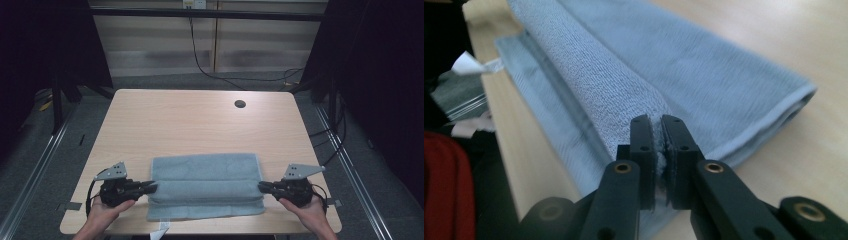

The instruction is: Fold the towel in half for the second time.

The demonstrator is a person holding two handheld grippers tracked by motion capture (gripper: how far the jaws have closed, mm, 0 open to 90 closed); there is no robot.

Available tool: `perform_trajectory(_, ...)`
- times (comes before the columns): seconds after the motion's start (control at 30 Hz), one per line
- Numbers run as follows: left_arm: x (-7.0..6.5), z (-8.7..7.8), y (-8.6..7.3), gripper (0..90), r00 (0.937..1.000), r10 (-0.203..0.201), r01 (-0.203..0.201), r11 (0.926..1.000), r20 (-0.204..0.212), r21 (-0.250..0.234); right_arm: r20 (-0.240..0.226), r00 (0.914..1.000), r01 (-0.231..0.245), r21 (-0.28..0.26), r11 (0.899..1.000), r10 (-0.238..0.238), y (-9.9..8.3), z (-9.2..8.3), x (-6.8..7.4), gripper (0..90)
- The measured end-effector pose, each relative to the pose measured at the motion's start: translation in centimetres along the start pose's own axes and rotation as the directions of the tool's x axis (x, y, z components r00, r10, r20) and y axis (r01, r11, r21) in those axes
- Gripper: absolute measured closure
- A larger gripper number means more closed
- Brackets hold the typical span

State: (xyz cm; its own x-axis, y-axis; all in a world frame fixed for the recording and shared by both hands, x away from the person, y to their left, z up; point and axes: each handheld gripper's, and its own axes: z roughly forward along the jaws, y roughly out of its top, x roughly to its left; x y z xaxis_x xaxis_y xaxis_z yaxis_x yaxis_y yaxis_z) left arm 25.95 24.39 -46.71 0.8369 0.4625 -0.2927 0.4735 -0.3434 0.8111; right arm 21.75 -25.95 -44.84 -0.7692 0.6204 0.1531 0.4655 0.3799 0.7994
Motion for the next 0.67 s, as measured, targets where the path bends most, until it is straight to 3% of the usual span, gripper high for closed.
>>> perform_trajectory(0.1, -0.6, -0.2, -1.1, 76.3, 0.9995, -0.016, 0.015, 0.9998, 0.029, 0.011, -0.022, 0.9994, -0.028, 0.017, 0.999, 0.028, -1.5, -0.1, 0.4, 77.8)
perform_trajectory(0.2, -0.7, -0.9, -1.0, 58.9, 0.9989, -0.034, 0.035, 0.9988, 0.031, -0.035, -0.031, 0.9980, -0.056, -0.021, 0.998, 0.055, -2.1, -0.6, 0.6, 70.6)
perform_trajectory(0.3, 0.4, -1.1, -0.3, 53.5, 0.9979, -0.040, 0.036, 0.9966, -0.050, -0.074, 0.005, 0.9972, -0.074, -0.087, 0.993, 0.075, -1.7, -1.3, 0.2, 67.5)
perform_trajectory(0.43, 2.1, -1.2, -0.5, 45.2, 0.9943, -0.051, 0.042, 0.9953, -0.094, -0.087, 0.056, 0.9903, -0.117, -0.156, 0.981, 0.127, -1.3, -1.2, -0.6, 61.3)
perform_trajectory(0.47, 2.5, -1.3, -0.7, 43.0, 0.9916, -0.058, 0.049, 0.9956, -0.116, -0.080, 0.081, 0.9869, -0.125, -0.159, 0.979, 0.139, -1.4, -1.0, -0.7, 58.8)
perform_trajectory(0.5, 2.7, -1.4, -0.8, 41.8, 0.9840, -0.075, 0.063, 0.9951, -0.161, -0.076, 0.095, 0.9843, -0.133, -0.152, 0.979, 0.148, -1.4, -0.8, -0.9, 57.3)
perform_trajectory(0.53, 3.0, -1.6, -0.9, 39.0, 0.9785, -0.101, 0.086, 0.9923, -0.180, -0.089, 0.098, 0.9828, -0.141, -0.149, 0.979, 0.156, -1.6, -0.6, -1.1, 56.1)
perform_trajectory(0.57, 3.0, -1.6, -0.9, 37.4, 0.9785, -0.101, 0.086, 0.9923, -0.180, -0.089, 0.098, 0.9828, -0.141, -0.149, 0.979, 0.156, -1.6, -0.6, -1.1, 56.1)
perform_trajectory(0.6, 3.2, -1.9, -1.3, 37.4, 0.9730, -0.117, 0.094, 0.9881, -0.199, -0.122, 0.117, 0.9769, -0.161, -0.152, 0.975, 0.179, -1.8, -0.4, -1.2, 50.1)
perform_trajectory(0.67, 3.5, -1.9, -1.5, 36.3, 0.9669, -0.108, 0.086, 0.9908, -0.231, -0.104, 0.132, 0.9744, -0.161, -0.156, 0.975, 0.182, -2.0, -0.5, -1.3, 47.4)
